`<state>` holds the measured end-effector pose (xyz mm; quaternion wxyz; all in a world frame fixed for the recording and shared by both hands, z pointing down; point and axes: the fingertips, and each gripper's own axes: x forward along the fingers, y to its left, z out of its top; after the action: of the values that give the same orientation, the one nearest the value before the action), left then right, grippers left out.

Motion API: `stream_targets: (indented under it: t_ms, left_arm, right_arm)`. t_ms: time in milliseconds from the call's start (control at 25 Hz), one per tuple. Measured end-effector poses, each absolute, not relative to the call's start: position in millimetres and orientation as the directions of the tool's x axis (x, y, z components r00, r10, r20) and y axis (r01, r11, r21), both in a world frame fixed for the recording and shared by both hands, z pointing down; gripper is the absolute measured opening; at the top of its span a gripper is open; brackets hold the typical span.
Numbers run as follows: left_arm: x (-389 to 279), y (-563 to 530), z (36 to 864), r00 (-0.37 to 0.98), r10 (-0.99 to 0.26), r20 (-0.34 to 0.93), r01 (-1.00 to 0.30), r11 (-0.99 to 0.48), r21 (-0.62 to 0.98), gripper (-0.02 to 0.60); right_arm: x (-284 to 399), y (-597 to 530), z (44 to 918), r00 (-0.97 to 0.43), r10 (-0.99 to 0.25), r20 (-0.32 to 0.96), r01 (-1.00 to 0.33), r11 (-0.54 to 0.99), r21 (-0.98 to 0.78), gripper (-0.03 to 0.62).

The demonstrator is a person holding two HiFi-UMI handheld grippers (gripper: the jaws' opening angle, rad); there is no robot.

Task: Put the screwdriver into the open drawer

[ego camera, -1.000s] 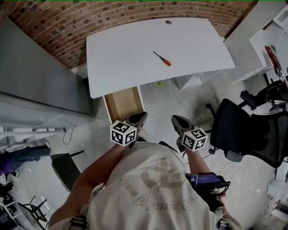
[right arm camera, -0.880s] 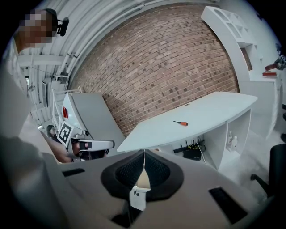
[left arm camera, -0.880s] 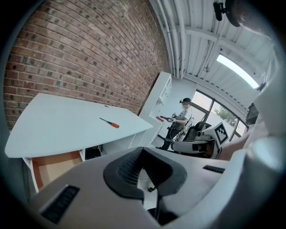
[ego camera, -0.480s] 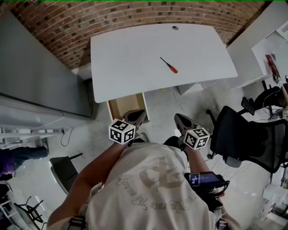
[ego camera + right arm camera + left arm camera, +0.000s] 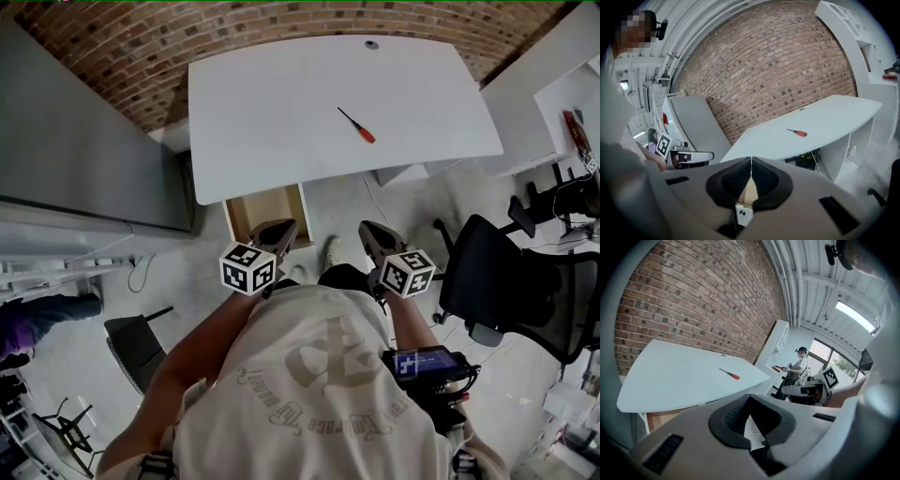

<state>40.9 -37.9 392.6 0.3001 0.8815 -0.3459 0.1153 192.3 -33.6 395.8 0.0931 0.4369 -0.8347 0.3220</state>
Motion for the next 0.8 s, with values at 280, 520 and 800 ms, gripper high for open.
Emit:
stream_targets:
  t_ms: [280,520,800]
  left_arm:
    - [50,-55,396,0.715,-0.548,0.435,-0.699,-0.562,0.442,0.020]
    - [63,-79,396,0.701,-0.547,0.457,-0.713,-0.551,0.435,0.020]
    - [90,-105,399,0.693,-0.537,0.481,-0.721,-0.546,0.428,0.020]
  right_arm:
    - [196,-59,404,-0.635,-0.630,0.447,-0.767,0.445,-0.463,0.023]
    - [204,-90,405,-0.660,-0.612,0.435,-0.746,0.465,-0.477,0.023]
    - [225,-121,414,-0.677,-0.586,0.445,-0.731,0.470,-0.494,0.023]
